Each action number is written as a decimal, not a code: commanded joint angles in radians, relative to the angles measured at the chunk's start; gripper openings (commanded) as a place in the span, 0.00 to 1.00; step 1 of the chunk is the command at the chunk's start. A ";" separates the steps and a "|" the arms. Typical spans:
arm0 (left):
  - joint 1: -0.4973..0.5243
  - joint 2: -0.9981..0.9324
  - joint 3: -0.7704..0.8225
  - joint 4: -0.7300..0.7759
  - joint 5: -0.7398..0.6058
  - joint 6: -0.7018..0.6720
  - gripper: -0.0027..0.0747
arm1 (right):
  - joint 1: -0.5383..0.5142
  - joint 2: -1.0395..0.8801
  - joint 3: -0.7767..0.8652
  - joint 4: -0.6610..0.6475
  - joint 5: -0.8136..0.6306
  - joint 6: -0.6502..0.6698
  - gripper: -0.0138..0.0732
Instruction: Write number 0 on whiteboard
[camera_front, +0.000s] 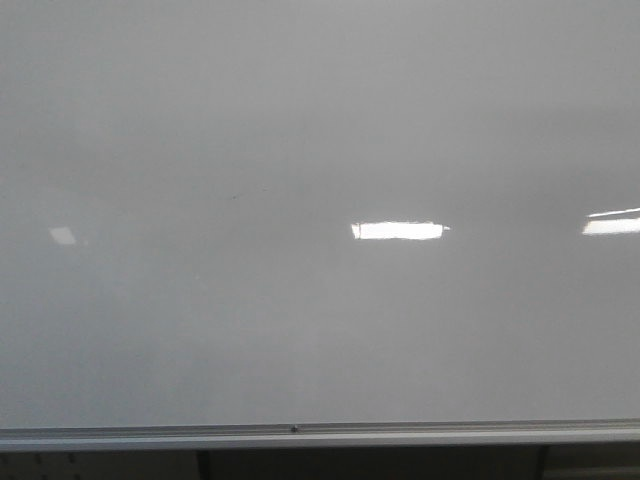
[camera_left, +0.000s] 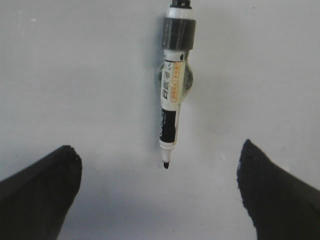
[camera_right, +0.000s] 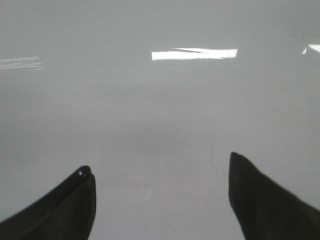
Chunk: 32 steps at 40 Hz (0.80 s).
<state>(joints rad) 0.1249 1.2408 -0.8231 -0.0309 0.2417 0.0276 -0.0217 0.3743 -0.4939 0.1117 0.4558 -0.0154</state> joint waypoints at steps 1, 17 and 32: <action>0.002 0.059 -0.077 0.012 -0.081 -0.004 0.81 | -0.007 0.015 -0.035 0.006 -0.069 -0.001 0.82; 0.002 0.283 -0.217 0.039 -0.094 -0.004 0.81 | -0.007 0.015 -0.035 0.006 -0.056 -0.001 0.82; 0.002 0.332 -0.220 0.031 -0.111 -0.004 0.74 | -0.007 0.015 -0.035 0.006 -0.054 -0.001 0.82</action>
<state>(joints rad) 0.1249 1.5923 -1.0081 0.0098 0.2121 0.0276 -0.0217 0.3743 -0.4939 0.1132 0.4747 -0.0154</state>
